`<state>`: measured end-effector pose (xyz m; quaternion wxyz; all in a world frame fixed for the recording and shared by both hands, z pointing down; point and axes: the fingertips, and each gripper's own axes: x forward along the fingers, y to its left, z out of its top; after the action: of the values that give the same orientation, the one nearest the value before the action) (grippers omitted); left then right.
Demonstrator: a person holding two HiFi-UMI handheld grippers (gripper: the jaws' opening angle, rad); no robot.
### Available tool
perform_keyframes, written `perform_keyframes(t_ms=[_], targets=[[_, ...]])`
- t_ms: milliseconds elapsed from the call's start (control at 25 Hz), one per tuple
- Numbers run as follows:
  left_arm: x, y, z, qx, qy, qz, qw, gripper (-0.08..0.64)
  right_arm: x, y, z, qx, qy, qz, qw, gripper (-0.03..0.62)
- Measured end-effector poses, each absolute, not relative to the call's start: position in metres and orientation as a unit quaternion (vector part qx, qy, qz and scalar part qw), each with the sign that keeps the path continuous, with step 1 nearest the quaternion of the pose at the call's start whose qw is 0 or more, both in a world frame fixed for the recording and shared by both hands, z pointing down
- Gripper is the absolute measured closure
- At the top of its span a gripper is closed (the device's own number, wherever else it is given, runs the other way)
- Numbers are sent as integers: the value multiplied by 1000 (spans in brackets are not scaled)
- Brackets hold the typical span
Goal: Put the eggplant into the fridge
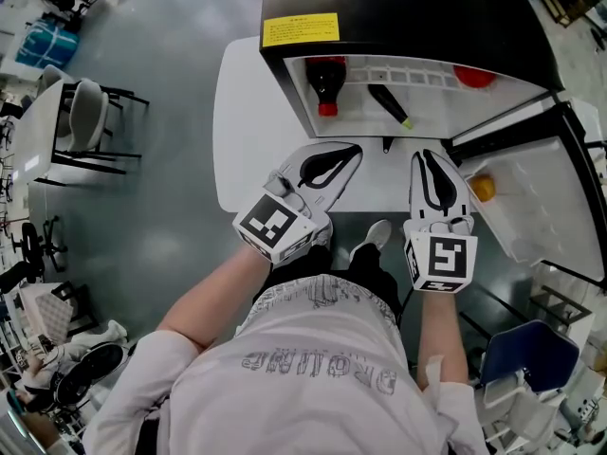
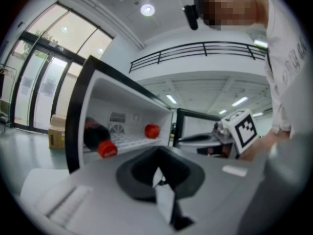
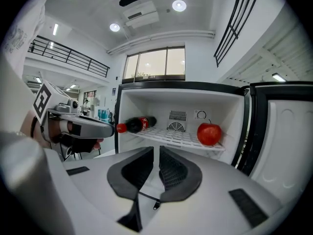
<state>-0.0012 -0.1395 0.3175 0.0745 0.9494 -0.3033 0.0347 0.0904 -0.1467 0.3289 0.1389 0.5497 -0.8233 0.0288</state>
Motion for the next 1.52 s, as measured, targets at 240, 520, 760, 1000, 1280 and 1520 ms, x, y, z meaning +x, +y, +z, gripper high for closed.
perform_keyframes(t_ms=[240, 520, 760, 1000, 1280, 1520], targets=[[-2, -141, 316, 950, -301, 35, 73, 552, 99, -141, 330, 558, -817, 29, 141, 575], [2, -137, 316, 952, -295, 31, 79, 552, 100, -137, 325, 558, -817, 22, 140, 584], [7, -135, 312, 953, -292, 29, 76, 552, 98, -136, 317, 553, -822, 16, 135, 586], [9, -135, 310, 953, -292, 28, 74, 552, 99, -135, 317, 549, -825, 18, 133, 588], [10, -135, 308, 953, -293, 32, 70, 552, 100, -133, 318, 546, -827, 19, 135, 588], [11, -135, 309, 953, -292, 33, 70, 552, 99, -133, 319, 543, -828, 19, 137, 588]])
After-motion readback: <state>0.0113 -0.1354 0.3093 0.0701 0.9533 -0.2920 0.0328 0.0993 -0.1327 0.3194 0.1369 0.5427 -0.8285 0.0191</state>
